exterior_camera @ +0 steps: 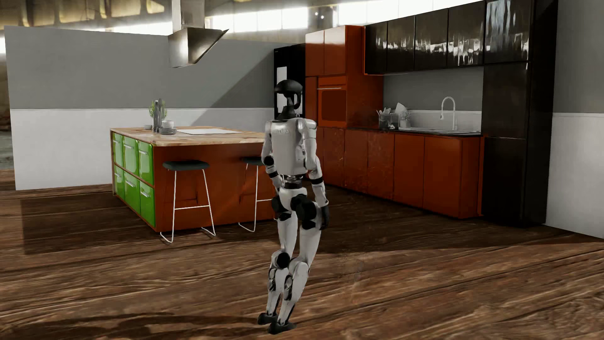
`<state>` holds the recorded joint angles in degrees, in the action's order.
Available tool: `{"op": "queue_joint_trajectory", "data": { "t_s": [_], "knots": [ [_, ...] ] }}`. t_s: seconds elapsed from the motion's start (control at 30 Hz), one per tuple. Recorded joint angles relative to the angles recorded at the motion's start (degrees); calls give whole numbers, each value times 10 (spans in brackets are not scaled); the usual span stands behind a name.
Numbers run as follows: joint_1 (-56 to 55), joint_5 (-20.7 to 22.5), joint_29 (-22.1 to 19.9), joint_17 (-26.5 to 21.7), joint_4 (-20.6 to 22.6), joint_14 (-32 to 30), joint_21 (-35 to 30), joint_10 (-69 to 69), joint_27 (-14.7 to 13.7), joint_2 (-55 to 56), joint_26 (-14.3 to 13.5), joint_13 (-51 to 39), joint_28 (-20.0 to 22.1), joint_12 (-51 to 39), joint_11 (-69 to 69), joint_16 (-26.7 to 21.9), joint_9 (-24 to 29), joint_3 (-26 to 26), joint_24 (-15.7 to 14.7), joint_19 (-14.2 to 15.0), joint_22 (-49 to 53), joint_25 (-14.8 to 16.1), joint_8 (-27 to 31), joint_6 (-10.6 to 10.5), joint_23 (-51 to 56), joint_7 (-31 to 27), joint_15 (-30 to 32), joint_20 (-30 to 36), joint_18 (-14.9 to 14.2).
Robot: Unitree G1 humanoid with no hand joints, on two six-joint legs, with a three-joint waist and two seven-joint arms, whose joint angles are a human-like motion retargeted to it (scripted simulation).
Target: Stay put
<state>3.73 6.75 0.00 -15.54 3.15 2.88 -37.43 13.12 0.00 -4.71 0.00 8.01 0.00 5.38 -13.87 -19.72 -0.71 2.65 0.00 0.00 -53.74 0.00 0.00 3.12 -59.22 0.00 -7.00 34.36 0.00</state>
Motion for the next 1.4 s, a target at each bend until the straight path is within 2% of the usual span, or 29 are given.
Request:
{"op": "queue_joint_trajectory", "data": {
  "t_s": [0.47, 1.4],
  "knots": [
    [-6, 0, 0, 4, 0, 4, -6, 4, 0, 1, 0, -4, 0, -2, 2, 4, -1, 1, 0, 0, -8, 0, 0, 7, 2, 0, 1, 6, 0],
    [-8, -1, 0, -1, 4, 8, -15, 1, 0, 0, 0, -10, 0, -8, 11, 1, 2, 1, 0, 0, -5, 0, 0, 0, 0, 0, 7, 12, 0]
  ]
}}
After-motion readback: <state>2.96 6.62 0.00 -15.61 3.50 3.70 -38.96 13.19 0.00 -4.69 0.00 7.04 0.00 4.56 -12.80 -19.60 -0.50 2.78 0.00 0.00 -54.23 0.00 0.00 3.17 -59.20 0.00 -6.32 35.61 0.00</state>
